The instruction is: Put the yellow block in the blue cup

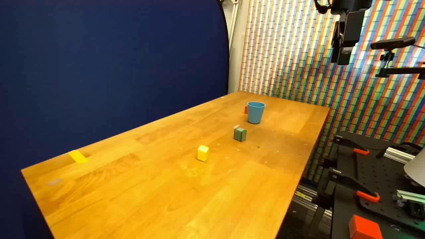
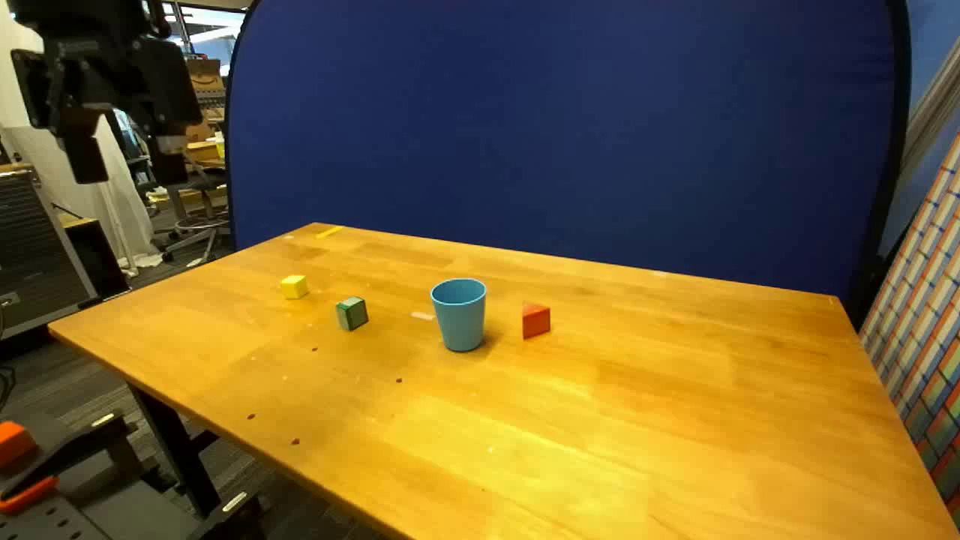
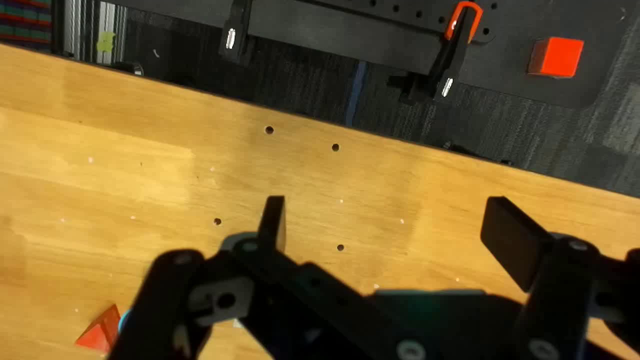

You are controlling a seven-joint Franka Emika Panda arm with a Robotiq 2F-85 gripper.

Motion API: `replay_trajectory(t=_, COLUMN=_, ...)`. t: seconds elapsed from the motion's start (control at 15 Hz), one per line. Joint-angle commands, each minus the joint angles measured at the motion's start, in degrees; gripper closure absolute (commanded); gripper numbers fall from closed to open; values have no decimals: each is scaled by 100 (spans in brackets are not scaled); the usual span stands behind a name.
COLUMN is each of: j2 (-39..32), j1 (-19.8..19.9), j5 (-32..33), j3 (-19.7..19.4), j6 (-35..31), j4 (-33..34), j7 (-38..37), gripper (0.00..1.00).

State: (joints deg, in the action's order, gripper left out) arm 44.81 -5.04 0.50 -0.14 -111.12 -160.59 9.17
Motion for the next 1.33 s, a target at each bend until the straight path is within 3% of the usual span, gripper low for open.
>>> replay_trajectory(t=0.0, j2=-8, j1=-6, j5=3, j3=-4, j6=15, j4=8, j7=-5, gripper=0)
replay_trajectory(t=0.2, j2=-24, j1=-6, j5=3, j3=-4, j6=17, j4=7, j7=-5, gripper=0)
replay_trajectory(t=0.27, j2=-280, j1=41, j5=63, j3=78, j6=-268, j4=13, j7=-143, gripper=0)
replay_trajectory(t=0.8, j2=-3171, j1=-265, j5=33, j3=644, j6=-3298, j4=450, j7=-636, gripper=0)
replay_trajectory(t=1.07, j2=-4699, j1=-212, j5=539, j3=955, j6=-4138, j4=1199, j7=-1127, gripper=0)
replay_trajectory(t=1.27, j2=-5791, j1=-332, j5=1030, j3=898, j6=-4398, j4=1983, j7=-1389, gripper=0)
